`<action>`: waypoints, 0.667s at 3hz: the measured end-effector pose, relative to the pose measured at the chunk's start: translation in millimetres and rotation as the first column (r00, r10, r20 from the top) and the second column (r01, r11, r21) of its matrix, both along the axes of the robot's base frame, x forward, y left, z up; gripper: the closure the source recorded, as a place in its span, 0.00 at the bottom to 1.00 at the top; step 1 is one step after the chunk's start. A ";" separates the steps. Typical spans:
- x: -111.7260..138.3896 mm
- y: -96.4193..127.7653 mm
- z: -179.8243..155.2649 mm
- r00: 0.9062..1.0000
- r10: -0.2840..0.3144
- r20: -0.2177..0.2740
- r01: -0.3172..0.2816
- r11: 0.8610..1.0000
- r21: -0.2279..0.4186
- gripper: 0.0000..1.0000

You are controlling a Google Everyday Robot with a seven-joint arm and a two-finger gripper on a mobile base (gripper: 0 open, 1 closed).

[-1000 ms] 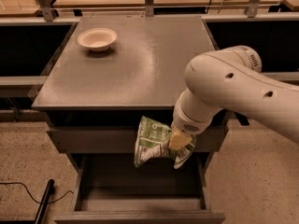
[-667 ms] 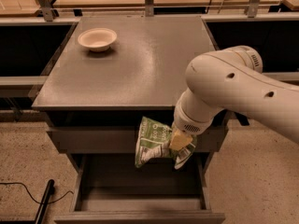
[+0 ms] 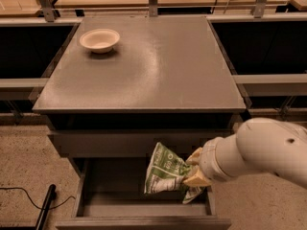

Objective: Place green jalapeno chip bag into middle drawer

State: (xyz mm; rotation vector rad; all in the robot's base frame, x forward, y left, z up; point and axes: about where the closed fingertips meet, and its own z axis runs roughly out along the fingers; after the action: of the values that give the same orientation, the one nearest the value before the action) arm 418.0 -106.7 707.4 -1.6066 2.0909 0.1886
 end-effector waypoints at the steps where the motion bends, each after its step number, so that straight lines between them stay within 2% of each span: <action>1: 6.0 -17.9 11.0 0.994 -0.071 0.079 0.066 0.996 0.062 1.00; 2: 8.3 -14.1 -7.6 0.999 -0.038 0.016 0.037 0.997 0.065 1.00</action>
Offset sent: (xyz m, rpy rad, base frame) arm 0.0107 -0.0061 -0.0460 0.0927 0.1035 0.0144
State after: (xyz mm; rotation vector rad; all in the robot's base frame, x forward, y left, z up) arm 426.3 -120.8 699.8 -1.5244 2.0789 0.2269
